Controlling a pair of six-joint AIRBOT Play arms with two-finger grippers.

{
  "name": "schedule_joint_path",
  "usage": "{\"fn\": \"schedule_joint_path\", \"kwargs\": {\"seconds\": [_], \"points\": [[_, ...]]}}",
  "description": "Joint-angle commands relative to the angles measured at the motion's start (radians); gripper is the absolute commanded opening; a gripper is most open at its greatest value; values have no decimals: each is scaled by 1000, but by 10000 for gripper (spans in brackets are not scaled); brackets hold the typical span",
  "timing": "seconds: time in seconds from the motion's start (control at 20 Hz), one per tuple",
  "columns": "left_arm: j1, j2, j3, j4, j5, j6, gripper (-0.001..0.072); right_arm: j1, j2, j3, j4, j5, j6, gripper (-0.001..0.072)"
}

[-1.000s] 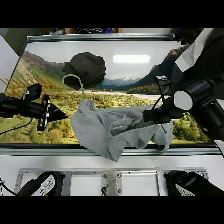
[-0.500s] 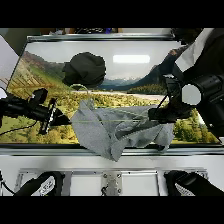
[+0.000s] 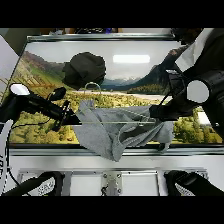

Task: Fold the clothes and pants, and hang the long-sleeved shirts on hangers.

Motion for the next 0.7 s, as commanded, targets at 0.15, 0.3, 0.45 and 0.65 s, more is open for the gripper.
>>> {"fn": "schedule_joint_path", "kwargs": {"seconds": [0.15, 0.3, 0.45, 0.65], "points": [[-26, -44, 0, 2, 84, -51, 12, 1, 16, 10, 1, 36, 0, 24], [-44, -44, 0, 1, 90, -55, 12, 0, 19, 10, 1, 10, 6, 25], [-98, -44, 0, 0, 103, -72, 12, 1, 19, 18, 1, -29, 27, 25], [-137, -44, 0, -31, 182, -67, 12, 2, 19, 44, 2, -42, 26, 24]]}}
